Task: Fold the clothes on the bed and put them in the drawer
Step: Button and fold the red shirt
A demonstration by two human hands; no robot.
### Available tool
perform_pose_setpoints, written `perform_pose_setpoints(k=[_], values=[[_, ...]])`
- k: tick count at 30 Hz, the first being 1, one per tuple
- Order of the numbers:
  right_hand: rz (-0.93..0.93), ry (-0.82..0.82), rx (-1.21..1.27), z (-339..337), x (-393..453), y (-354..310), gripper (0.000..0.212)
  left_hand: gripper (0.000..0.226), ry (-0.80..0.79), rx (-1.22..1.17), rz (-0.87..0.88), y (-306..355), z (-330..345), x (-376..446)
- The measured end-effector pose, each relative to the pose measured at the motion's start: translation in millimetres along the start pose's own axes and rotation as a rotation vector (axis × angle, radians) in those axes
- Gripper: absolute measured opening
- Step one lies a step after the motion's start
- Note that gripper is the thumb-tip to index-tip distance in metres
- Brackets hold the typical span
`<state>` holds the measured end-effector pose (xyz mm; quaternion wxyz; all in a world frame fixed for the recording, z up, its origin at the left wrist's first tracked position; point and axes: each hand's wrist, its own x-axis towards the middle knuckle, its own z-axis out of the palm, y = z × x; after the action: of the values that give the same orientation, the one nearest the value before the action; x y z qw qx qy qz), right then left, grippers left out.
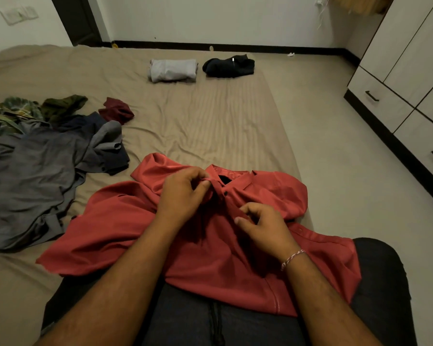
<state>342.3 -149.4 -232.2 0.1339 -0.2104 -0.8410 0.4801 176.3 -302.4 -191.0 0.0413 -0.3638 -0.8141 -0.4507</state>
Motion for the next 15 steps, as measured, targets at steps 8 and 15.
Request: perform_pose_setpoints(k=[8,15], values=[[0.171,0.095,0.337,-28,7,-2,0.009,0.017,-0.203,0.085,0.093,-32,-29,19],[0.275,-0.089,-0.238,-50,82,-20,0.012,0.017,-0.508,0.477,0.146,-6,-24,87]])
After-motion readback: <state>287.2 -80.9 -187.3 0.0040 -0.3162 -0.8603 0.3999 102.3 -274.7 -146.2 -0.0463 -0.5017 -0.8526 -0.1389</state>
